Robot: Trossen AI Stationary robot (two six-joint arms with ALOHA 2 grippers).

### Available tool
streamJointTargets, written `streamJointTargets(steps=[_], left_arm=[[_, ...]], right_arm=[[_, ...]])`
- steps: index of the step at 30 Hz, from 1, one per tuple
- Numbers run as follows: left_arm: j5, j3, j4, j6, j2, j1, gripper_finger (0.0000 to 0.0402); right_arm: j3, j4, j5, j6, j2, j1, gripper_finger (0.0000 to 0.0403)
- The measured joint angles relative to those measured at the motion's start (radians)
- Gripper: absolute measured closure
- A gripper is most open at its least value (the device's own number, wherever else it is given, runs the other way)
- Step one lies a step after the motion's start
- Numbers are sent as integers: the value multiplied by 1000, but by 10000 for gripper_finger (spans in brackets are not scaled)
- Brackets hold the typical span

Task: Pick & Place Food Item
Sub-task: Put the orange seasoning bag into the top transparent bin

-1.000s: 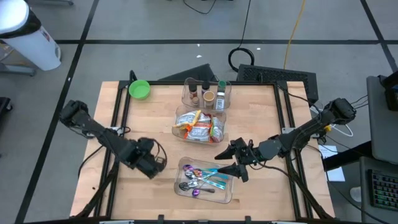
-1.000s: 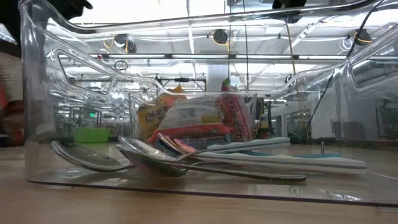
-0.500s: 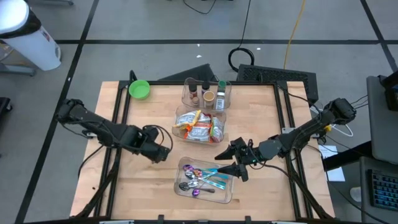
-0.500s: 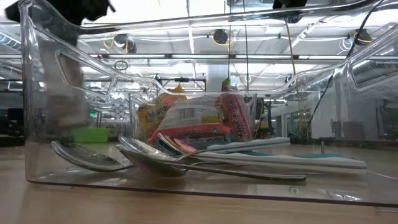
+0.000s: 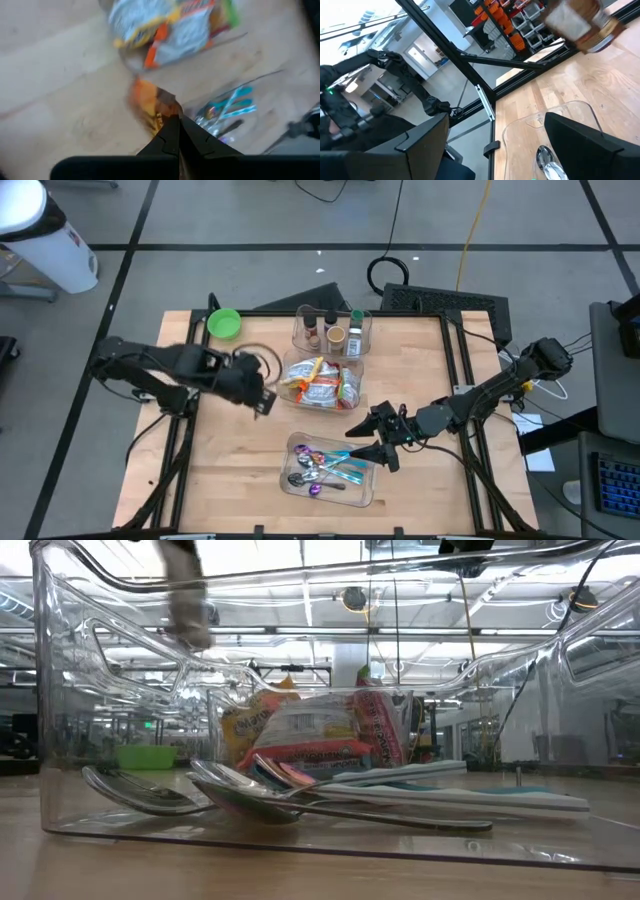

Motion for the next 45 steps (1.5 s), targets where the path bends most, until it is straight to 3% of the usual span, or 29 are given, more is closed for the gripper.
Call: streamJointTargets(steps=[9, 22, 30, 45], left_arm=[[8, 152, 30, 218, 10, 222, 401], [177, 157, 239, 437, 127, 487, 401], [218, 157, 256, 493, 184, 602, 402], [250, 157, 404, 513, 203, 712, 402]], right_arm=[[0, -1, 0, 0, 0, 0, 83], [0, -2, 3, -19, 0, 0, 83], [0, -2, 4, -19, 0, 0, 83], [0, -5, 4, -19, 0, 0, 83]])
